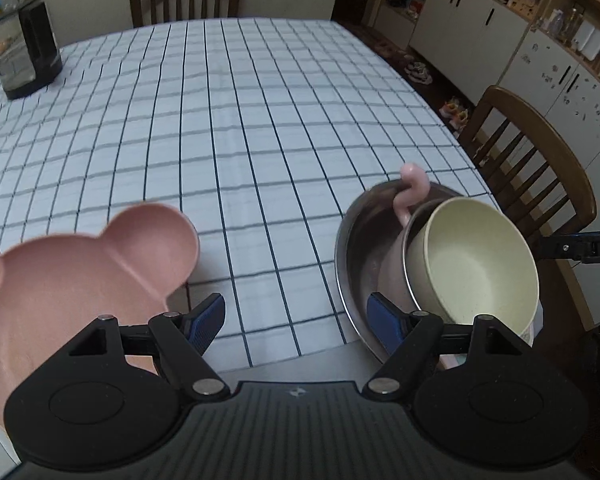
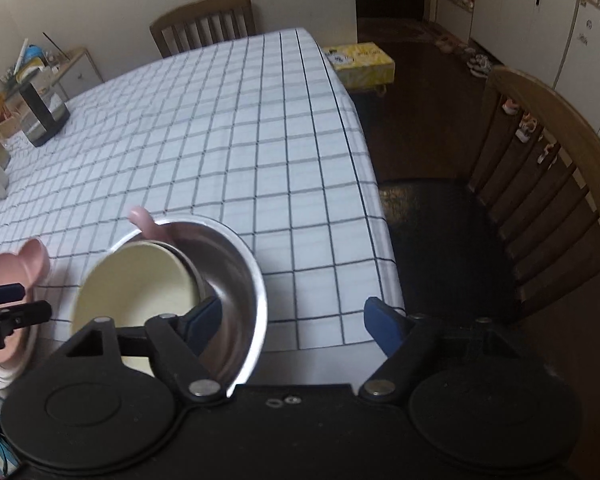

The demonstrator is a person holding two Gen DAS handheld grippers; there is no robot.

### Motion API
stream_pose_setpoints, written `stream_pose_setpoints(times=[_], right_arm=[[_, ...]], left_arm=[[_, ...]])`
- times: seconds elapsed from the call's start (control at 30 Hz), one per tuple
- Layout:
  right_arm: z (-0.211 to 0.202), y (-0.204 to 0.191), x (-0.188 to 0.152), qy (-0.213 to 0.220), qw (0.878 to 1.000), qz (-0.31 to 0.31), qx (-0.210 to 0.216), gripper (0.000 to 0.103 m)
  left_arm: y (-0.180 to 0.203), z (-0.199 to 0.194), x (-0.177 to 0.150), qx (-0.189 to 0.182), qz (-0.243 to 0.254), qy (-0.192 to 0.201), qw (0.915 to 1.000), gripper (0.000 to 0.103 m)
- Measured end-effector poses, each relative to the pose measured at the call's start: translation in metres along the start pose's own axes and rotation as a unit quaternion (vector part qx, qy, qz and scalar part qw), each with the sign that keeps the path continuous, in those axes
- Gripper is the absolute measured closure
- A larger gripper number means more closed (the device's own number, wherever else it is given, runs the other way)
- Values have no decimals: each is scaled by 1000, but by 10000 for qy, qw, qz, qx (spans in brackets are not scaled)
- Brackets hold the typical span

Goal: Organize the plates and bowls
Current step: 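Move both grippers to the steel bowl rim and close on it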

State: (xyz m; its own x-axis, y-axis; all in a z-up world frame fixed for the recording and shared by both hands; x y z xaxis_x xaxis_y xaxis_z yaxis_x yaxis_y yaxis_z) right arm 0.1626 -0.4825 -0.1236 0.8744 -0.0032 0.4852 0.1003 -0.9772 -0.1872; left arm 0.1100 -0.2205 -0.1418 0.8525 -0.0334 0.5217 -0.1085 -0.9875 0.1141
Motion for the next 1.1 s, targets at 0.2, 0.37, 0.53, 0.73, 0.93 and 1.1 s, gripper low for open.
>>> stream_pose_setpoints(times=[0.2, 0.37, 0.53, 0.73, 0.93, 1.1], right_arm=[[29, 7, -6, -464, 9986, -70, 237, 41], [46, 0, -10, -701, 9966, -230, 371, 49], [53, -3, -12, -851, 9949, -222, 497, 53], [58, -4, -10, -977, 9923, -86, 751, 70], [57, -11, -11, -1023, 9902, -198, 930, 89], [56, -16, -12, -993, 9910, -261, 863, 89]], left_arm=[[12, 15, -10, 31, -82, -222, 9997, 27], [20, 27, -13, -14, -206, -406, 9990, 39], [24, 32, -16, -188, -360, -512, 9979, 52], [26, 39, -11, -331, -514, -572, 9965, 71], [26, 43, -8, -391, -656, -590, 9953, 83], [30, 43, -4, -281, -583, -579, 9962, 84]])
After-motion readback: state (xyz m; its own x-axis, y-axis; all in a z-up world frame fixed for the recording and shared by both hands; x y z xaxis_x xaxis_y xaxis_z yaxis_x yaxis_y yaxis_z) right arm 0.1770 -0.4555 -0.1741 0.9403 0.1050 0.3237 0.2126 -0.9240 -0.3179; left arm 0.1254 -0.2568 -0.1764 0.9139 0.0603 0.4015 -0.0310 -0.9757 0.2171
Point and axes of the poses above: each gripper's, at about its wrist camera, not at the fingertips, and z roughly the way its jaws point, y to its right, x to its top, the point moved 3 cm from there along z, roughly the way its jaws point, and after that the axes turned 4 degrees about z, right-handed, at the moved point
